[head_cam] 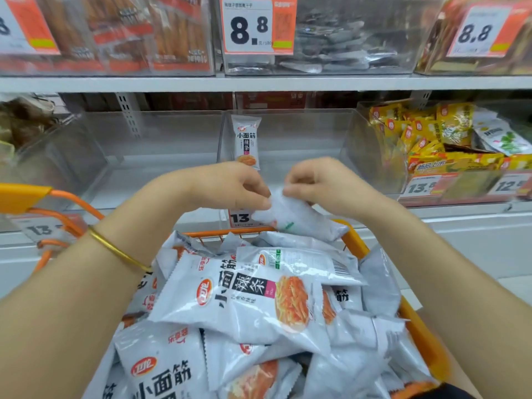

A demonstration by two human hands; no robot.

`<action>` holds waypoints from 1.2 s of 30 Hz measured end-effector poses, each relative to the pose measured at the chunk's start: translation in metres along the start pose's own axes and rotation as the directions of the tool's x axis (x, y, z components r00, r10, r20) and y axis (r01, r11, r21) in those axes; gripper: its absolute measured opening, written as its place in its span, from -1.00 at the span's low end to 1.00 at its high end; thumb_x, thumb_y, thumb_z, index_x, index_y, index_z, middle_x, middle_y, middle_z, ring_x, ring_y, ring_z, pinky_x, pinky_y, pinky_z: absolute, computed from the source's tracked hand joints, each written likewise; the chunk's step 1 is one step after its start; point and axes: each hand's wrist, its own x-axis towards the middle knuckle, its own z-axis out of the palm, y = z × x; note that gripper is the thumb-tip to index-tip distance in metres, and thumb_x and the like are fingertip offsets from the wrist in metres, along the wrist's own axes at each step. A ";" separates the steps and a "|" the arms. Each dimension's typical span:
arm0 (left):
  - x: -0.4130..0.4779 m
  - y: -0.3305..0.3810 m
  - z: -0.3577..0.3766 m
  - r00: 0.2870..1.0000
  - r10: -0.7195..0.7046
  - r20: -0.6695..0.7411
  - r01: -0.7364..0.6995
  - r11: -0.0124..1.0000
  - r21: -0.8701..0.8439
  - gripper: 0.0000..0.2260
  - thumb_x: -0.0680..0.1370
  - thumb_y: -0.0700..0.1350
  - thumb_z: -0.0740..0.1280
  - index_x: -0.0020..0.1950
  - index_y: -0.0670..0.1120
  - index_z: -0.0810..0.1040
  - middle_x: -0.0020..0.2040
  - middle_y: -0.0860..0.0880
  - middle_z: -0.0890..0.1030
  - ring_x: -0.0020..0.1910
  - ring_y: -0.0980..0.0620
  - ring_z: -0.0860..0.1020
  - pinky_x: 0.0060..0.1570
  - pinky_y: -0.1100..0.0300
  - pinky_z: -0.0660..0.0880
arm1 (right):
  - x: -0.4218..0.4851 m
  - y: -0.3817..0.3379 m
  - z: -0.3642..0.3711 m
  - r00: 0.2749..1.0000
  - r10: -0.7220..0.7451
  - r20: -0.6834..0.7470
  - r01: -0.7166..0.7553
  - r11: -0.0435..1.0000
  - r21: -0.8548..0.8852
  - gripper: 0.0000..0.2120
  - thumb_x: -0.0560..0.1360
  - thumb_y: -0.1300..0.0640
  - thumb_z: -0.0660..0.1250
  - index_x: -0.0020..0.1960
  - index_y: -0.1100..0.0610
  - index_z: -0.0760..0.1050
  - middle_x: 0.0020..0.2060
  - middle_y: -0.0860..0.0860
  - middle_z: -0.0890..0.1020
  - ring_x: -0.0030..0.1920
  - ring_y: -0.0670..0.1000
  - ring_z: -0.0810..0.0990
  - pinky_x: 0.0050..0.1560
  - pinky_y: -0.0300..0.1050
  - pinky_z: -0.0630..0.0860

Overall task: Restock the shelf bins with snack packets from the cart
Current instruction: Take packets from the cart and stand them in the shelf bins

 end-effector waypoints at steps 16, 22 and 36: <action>0.025 -0.021 -0.021 0.942 -0.183 -0.283 -0.006 0.830 -0.557 -0.80 0.58 -0.06 0.26 0.10 -0.16 0.52 -0.04 -0.13 0.66 -0.13 0.00 0.66 -0.32 0.25 0.57 | 0.051 -0.008 0.004 0.964 0.240 -0.111 -0.162 0.870 0.466 -0.88 0.41 0.15 0.47 -0.16 0.18 0.56 -0.34 0.03 0.63 -0.40 -0.11 0.59 -0.37 -0.19 0.53; 0.040 -0.013 -0.032 0.975 -0.199 -0.102 0.010 0.497 -0.868 -0.65 0.54 0.12 0.27 0.07 -0.17 0.52 -0.08 -0.18 0.65 -0.09 -0.07 0.65 -0.19 0.15 0.62 | 0.082 -0.015 0.017 0.943 0.081 -0.324 -0.027 0.985 0.170 -0.78 0.38 0.07 0.49 -0.06 0.09 0.53 -0.24 -0.10 0.56 -0.22 -0.12 0.51 -0.17 -0.22 0.46; 0.085 -0.042 -0.044 0.841 -0.308 -0.445 -0.217 0.561 -0.799 -0.82 0.51 -0.21 0.13 0.02 -0.22 0.46 -0.11 -0.16 0.59 -0.17 -0.11 0.59 -0.14 0.02 0.53 | 0.133 0.034 0.021 0.902 0.142 0.408 -0.382 0.702 0.601 -0.89 0.53 0.20 0.28 0.03 0.13 0.54 -0.15 0.04 0.65 -0.21 -0.03 0.60 -0.09 -0.16 0.51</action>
